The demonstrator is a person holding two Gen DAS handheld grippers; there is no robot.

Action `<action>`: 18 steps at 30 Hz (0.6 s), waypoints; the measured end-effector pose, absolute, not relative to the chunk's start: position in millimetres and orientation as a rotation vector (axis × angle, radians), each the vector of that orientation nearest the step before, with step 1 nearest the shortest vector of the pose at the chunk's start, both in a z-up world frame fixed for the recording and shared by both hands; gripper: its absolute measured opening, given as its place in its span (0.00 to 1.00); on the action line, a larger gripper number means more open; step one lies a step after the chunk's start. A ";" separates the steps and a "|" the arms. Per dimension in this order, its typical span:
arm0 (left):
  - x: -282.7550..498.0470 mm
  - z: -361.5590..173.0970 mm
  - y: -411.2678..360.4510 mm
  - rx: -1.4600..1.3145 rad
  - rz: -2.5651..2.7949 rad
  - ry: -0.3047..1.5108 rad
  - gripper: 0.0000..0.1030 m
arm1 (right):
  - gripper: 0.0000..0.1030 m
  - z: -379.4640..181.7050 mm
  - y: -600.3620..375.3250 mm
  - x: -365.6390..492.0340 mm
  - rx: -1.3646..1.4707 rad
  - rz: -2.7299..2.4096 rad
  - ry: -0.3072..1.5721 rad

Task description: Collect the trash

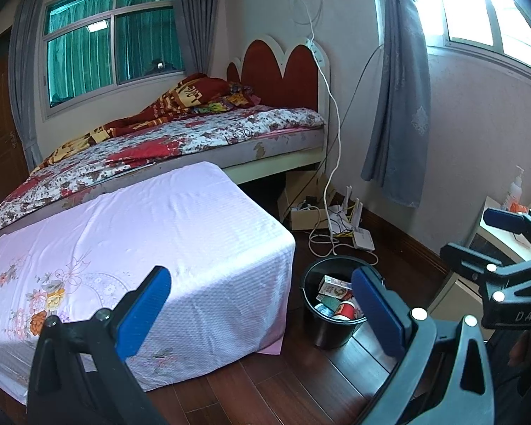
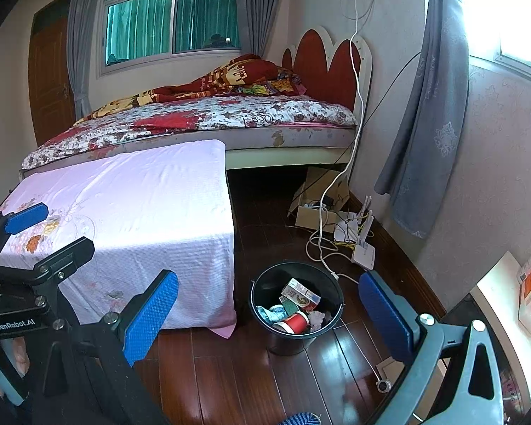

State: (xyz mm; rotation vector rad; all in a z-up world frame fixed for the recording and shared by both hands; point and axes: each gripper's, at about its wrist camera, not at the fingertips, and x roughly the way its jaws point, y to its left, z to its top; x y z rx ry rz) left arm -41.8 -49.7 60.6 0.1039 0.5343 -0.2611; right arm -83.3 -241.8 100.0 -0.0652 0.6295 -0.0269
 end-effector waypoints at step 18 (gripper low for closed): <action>-40.1 61.4 -53.0 0.112 -0.274 0.537 0.99 | 1.00 95.7 -241.6 -87.2 -0.066 -0.031 0.632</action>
